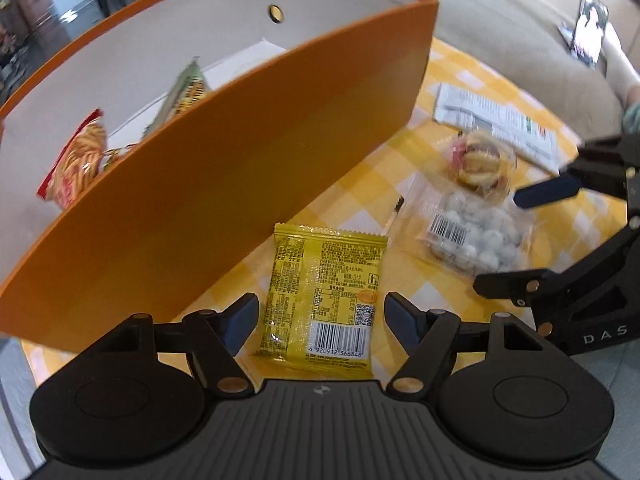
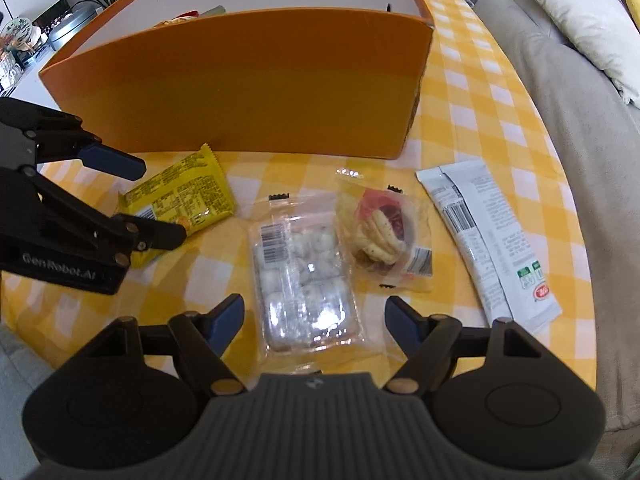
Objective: Organize snacks
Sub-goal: 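Grasp the yellow packet with the left tool while the right tool grasps the clear ball tray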
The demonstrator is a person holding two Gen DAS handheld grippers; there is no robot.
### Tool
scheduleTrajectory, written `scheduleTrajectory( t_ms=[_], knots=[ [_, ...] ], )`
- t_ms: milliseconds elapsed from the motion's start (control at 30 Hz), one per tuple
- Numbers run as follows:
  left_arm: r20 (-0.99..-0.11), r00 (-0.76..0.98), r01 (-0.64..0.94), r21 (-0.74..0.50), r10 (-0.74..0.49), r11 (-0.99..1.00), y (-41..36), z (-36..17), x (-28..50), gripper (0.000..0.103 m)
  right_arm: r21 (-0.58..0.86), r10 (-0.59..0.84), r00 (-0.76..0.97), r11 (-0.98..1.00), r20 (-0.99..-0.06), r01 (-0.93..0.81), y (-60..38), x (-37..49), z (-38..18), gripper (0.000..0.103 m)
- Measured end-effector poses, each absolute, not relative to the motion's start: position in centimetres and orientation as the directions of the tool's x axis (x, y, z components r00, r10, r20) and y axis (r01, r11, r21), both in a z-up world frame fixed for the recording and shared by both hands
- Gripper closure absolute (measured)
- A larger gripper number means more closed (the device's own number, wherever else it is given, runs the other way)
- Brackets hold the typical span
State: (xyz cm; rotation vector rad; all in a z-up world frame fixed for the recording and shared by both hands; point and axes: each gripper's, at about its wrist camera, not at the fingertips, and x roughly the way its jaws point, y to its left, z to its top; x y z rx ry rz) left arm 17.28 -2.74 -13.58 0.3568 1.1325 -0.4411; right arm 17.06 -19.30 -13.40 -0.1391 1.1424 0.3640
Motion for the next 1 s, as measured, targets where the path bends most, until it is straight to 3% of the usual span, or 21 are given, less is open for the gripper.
scheduleTrajectory(
  t_ms=[433, 633, 800, 1000],
  knots=[
    [-0.916, 0.366, 0.463, 0.025, -0.166, 0.886, -2.4, -14.8, 17.2, 0.016, 0.081, 0.234, 0.384, 0.924, -0.893, -0.374, -18.0, 17.8, -14.3, 0.033],
    [-0.924, 0.352, 0.415, 0.01, -0.15, 0.91, -2.8, -14.5, 17.2, 0.028, 0.048, 0.215, 0.402, 0.922, -0.89, -0.385, -17.8, 17.5, -14.3, 0.044],
    [-0.929, 0.348, 0.37, 0.012, -0.127, 0.929, -3.4, -14.4, 17.0, 0.041, 0.036, 0.209, 0.405, 0.918, -0.89, -0.394, -17.7, 17.5, -14.3, 0.047],
    [-0.927, 0.363, 0.29, 0.018, -0.093, 0.957, -3.7, -14.4, 16.5, 0.044, 0.057, 0.218, 0.403, 0.926, -0.889, -0.374, -18.2, 17.4, -14.0, 0.052]
  ],
)
